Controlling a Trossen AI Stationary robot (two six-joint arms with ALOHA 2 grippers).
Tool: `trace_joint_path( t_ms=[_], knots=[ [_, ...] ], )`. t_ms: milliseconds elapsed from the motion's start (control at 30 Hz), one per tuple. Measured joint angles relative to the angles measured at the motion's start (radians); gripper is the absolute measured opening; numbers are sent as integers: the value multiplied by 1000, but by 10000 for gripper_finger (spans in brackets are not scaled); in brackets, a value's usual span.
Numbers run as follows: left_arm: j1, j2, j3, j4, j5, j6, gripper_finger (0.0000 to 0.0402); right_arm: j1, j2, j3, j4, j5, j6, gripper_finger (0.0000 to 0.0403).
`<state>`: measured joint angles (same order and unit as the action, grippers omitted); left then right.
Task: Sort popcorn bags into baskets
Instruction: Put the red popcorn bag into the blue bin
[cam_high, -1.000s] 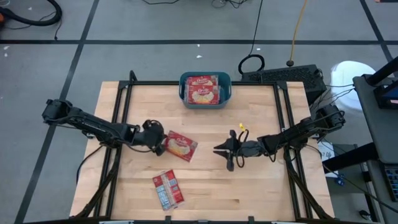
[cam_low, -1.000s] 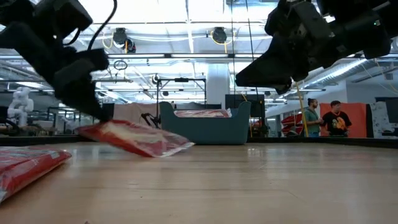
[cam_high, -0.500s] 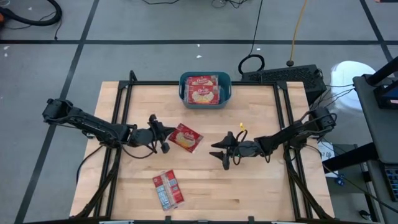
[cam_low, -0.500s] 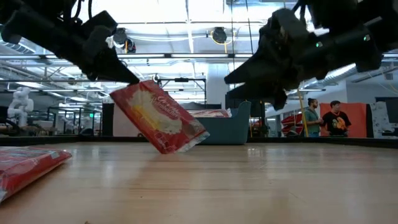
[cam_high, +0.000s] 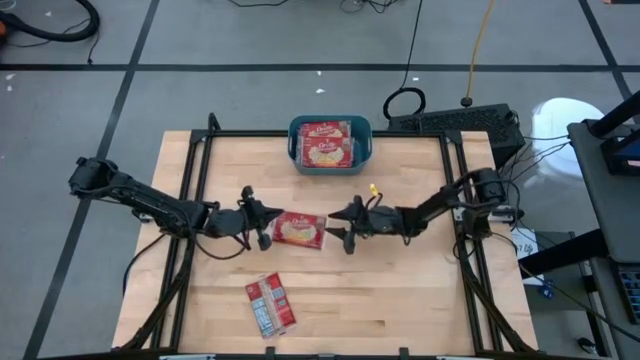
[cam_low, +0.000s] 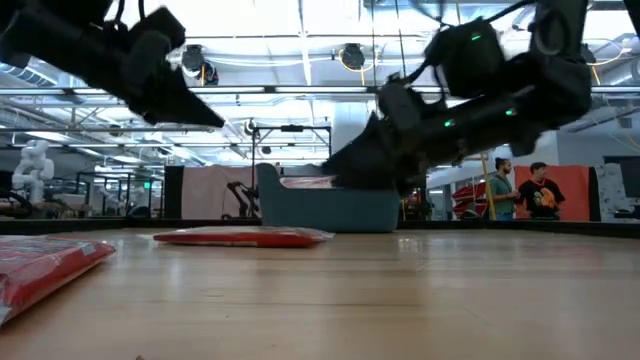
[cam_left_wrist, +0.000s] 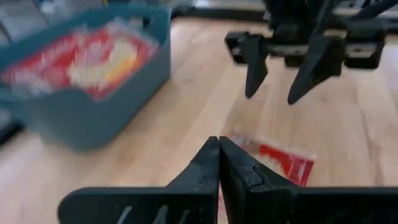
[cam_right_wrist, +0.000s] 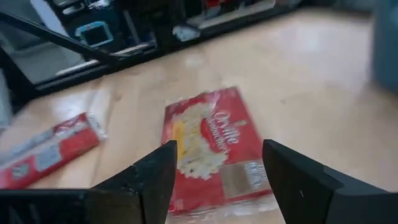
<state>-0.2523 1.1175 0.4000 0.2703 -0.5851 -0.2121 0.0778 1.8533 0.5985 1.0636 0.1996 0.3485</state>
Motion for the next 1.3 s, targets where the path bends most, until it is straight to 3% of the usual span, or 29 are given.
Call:
trace_joint_path(
  t_ms=[233, 333, 600, 733, 900, 1067, 1300],
  knots=[
    [35, 18, 0, -238, 104, -210, 73, -13, 1, 136, -434, -47, 36, 234],
    [36, 65, 0, -231, 184, -236, 107, -38, 0, 172, -507, -46, 13, 242],
    [34, 275, 0, -49, 228, -210, 114, -106, 42, 193, -464, -118, -24, 250],
    [36, 361, 0, -28, 229, -231, 99, -110, 115, 193, -360, -151, 13, 245],
    [36, 411, 3, -7, 230, -263, 93, -108, 132, 207, -355, -152, 66, 231],
    [36, 413, 2, 8, 240, -269, 93, -105, 136, 207, -331, -194, 91, 192],
    [36, 414, 1, 21, 247, -269, 93, -103, 135, 207, -332, -222, 108, 103]
  ],
)
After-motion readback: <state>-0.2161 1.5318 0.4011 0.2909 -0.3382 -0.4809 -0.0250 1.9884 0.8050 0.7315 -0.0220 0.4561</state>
